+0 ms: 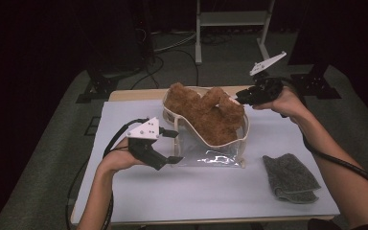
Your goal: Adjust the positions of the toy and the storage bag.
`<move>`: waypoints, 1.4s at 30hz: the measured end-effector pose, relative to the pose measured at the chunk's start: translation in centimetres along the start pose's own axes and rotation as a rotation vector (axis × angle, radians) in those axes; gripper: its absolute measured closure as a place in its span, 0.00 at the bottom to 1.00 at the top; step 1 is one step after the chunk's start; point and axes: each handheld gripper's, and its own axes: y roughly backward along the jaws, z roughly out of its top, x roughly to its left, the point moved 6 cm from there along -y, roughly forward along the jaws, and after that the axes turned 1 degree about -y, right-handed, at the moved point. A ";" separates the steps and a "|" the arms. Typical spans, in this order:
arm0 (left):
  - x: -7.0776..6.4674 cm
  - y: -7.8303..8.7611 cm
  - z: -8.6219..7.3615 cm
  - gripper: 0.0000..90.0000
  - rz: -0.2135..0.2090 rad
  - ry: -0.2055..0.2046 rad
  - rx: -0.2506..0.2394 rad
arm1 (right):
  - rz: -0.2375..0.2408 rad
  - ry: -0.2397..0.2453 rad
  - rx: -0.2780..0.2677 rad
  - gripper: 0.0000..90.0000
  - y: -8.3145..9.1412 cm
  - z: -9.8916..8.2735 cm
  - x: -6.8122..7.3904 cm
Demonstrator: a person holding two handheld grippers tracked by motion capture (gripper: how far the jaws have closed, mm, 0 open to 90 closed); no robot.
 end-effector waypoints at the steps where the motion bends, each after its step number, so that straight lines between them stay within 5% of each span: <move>1: 0.0 0.1 -0.1 0.23 0.003 0.001 0.000 | 0.000 0.001 0.004 0.66 -0.1 0.1 0.0; 11: -0.1 0.8 -1.0 0.22 0.015 0.015 0.004 | -0.087 0.016 0.082 0.70 -1.7 0.1 -0.5; 14: 0.0 0.9 -1.0 0.22 0.017 0.017 0.003 | -0.092 0.050 0.096 0.92 -1.7 0.0 -0.4; 18: -0.1 0.9 -0.9 0.22 0.015 0.017 0.000 | -0.151 0.076 0.109 0.97 -1.5 -0.1 -0.4; 25: -0.1 1.5 -1.0 0.22 0.026 0.017 0.001 | -0.187 0.063 0.097 0.98 -0.9 -0.3 -1.1; 32: -0.2 1.8 -1.6 0.22 0.031 0.026 0.004 | -0.104 0.004 -0.003 0.96 -0.9 -1.1 -1.3; 35: -0.2 1.9 -1.6 0.22 0.030 0.028 0.005 | -0.118 0.004 -0.012 0.83 -0.5 -0.9 -1.1; 42: -0.3 1.9 -1.6 0.22 0.030 0.028 0.004 | -0.142 0.032 -0.024 0.72 1.6 -0.5 -0.5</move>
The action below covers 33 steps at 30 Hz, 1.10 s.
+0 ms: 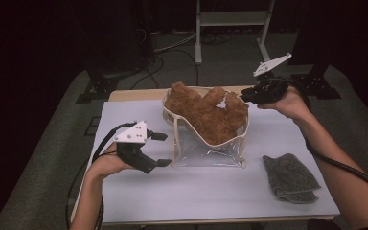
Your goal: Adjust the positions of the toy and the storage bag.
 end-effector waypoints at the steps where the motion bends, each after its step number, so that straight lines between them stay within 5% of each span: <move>1: 0.0 0.0 0.0 0.22 -0.002 -0.002 0.000 | 0.000 -0.003 -0.009 0.72 0.5 0.1 0.1; 7: -0.2 -0.3 0.2 0.22 -0.010 -0.008 0.001 | 0.024 0.035 -0.055 0.70 2.4 1.1 1.3; 13: -0.4 -0.1 0.0 0.22 -0.008 -0.006 0.001 | 0.129 0.077 -0.099 0.78 2.7 1.5 3.6; 16: -0.4 0.0 -0.1 0.22 -0.008 -0.007 0.006 | 0.144 0.113 -0.065 0.85 2.0 0.9 4.4; 19: -0.6 0.1 -0.2 0.22 -0.008 -0.002 0.002 | 0.110 0.118 -0.023 0.90 0.9 0.3 4.1; 28: -0.7 0.4 -0.4 0.22 -0.004 0.003 0.001 | 0.097 0.133 0.093 0.92 -2.4 -1.6 4.2; 33: -0.5 0.5 -0.6 0.22 0.002 0.012 -0.005 | 0.123 0.125 0.068 0.86 -1.8 -0.8 4.2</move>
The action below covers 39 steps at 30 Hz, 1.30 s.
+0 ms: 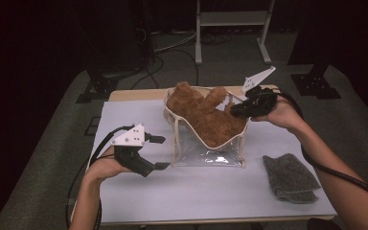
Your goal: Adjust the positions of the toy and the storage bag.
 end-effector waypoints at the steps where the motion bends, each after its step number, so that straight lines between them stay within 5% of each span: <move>1: 0.0 0.0 0.0 0.22 0.000 0.001 0.000 | 0.010 0.008 -0.017 0.86 0.5 0.5 0.2; 5: 0.1 0.1 -0.1 0.22 -0.001 0.000 -0.002 | 0.024 0.032 -0.064 0.84 0.9 2.5 0.7; 11: -0.1 0.4 -0.3 0.22 0.001 0.007 -0.011 | 0.002 0.048 -0.100 0.82 -1.0 5.9 0.5; 20: 0.0 1.0 -1.0 0.22 0.011 0.020 -0.012 | -0.067 0.042 0.095 0.83 -5.1 4.6 -0.6; 22: 0.1 1.1 -1.1 0.22 0.016 0.022 -0.015 | -0.062 0.040 0.103 0.83 -5.3 4.3 -0.6; 39: 0.0 2.0 -1.6 0.21 0.042 0.029 0.002 | 0.064 -0.031 -0.105 0.63 0.2 3.4 1.1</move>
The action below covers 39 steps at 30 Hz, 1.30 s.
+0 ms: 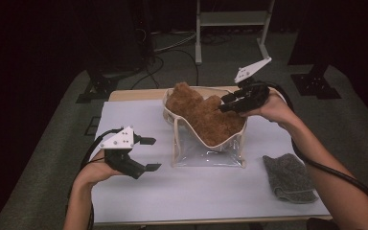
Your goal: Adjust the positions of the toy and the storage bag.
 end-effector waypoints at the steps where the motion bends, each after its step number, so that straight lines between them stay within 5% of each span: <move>1: 0.0 0.0 -0.1 0.21 0.000 -0.003 0.003 | 0.005 -0.010 -0.009 0.63 0.2 0.0 0.3; 5: 0.1 0.1 -0.3 0.21 0.006 0.007 0.007 | 0.031 0.049 0.019 0.64 -0.5 0.8 2.3; 9: -0.1 0.1 -0.2 0.21 0.005 0.008 -0.007 | 0.044 0.107 0.087 0.66 -2.9 1.3 3.6; 14: -0.2 -0.1 -0.4 0.21 -0.006 0.007 -0.006 | -0.011 0.139 0.215 0.70 -6.3 0.5 3.7; 23: -0.2 0.3 -0.5 0.21 -0.001 0.009 -0.008 | -0.035 0.154 0.288 0.78 -7.1 -0.8 3.5; 28: -0.3 0.2 -0.5 0.21 -0.001 0.010 -0.007 | -0.024 0.138 0.271 0.75 -6.9 -0.5 3.5; 39: -0.2 0.6 -0.4 0.21 0.014 0.011 -0.010 | 0.015 0.064 0.075 0.58 -2.2 0.4 2.5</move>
